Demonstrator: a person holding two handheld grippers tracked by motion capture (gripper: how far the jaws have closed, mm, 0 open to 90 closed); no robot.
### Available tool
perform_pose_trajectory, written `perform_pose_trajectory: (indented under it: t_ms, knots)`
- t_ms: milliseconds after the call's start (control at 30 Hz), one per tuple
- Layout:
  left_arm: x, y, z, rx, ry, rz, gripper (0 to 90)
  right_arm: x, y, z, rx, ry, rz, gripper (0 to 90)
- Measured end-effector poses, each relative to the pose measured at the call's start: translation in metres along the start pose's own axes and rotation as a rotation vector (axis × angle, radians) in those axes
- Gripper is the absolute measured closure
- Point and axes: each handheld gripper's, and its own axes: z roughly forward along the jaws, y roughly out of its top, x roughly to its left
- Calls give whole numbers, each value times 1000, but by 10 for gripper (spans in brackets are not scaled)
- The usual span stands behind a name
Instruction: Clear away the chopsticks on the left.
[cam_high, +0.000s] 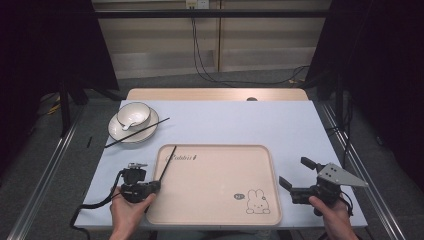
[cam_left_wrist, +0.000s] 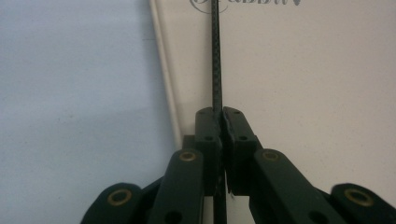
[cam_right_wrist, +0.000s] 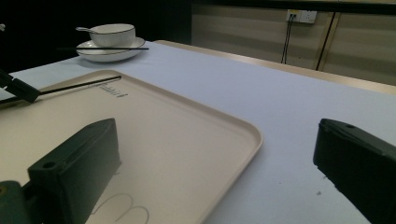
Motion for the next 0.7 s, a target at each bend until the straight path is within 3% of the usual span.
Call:
perform_pose_trajectory:
  t_ms: [67,133,300,367,433,467,633,700]
  knots:
    - [0,0,0,6,6,11,855,0,0,0,4,3,2,4]
    - [0,0,1,-1,2,-15,855,0,0,0,3,2,0,3]
    - [0,0,1,2,-11,-8,831,0,0,0,4,5,1,3]
    - [-1,0,2,-7,-13,-23,813,0,0,0,3,6,1,4]
    - [0,0,1,8,-21,3,813,0,0,0,4,8,0,3]
    - [1,0,1,1,-30,-5,811,0,0,0,3,6,-1,3]
    - [2,2,-2,-27,-45,41,655,0,0,0,2,4,-1,3]
    - [3,3,-5,-43,-73,67,593,0,0,0,2,7,0,3]
